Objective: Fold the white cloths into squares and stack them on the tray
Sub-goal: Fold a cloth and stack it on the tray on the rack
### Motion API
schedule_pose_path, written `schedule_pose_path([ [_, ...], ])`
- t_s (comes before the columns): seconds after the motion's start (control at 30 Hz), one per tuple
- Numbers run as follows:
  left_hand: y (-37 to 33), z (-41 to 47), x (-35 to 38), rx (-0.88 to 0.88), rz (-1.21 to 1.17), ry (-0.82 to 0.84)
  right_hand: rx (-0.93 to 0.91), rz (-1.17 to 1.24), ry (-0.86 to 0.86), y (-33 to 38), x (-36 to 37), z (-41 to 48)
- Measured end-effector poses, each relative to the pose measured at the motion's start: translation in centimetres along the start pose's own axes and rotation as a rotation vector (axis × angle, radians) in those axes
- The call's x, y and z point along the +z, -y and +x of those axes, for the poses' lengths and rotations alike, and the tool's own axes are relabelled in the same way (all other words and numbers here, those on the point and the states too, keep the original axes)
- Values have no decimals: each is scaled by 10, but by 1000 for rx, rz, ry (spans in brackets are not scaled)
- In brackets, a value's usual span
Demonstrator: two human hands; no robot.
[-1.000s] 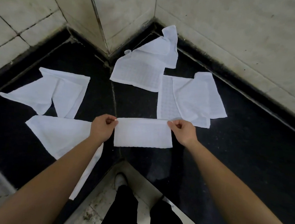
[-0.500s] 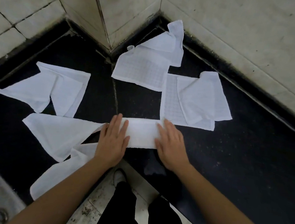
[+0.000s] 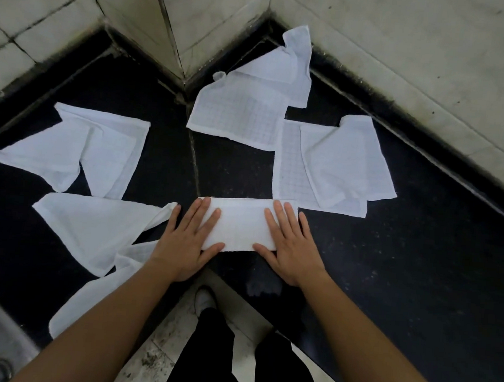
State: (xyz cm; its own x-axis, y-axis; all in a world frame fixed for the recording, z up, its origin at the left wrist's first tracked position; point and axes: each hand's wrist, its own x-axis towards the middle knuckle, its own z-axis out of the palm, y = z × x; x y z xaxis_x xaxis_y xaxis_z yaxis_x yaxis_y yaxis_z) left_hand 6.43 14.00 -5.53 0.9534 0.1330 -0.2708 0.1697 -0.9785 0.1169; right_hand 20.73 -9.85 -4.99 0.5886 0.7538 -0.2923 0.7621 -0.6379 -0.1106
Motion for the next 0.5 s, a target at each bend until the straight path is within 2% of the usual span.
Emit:
schedule_pose_path([
  [0.2, 0, 1, -2, -19, -30, -14, 124, 15, 3, -1, -9, -9],
  [0.3, -1, 0, 0, -15, -29, -39, 401, 216, -143, 5, -7, -25],
  [0.37, -1, 0, 0, -11, -32, -60, 524, 280, -269, 11, -8, -33],
  [0.43, -2, 1, 0, -7, -31, -65, 566, 300, -281, 19, -12, -33],
  [0.5, -3, 2, 0, -3, -32, -55, 668, 431, -208, 27, -22, -26],
])
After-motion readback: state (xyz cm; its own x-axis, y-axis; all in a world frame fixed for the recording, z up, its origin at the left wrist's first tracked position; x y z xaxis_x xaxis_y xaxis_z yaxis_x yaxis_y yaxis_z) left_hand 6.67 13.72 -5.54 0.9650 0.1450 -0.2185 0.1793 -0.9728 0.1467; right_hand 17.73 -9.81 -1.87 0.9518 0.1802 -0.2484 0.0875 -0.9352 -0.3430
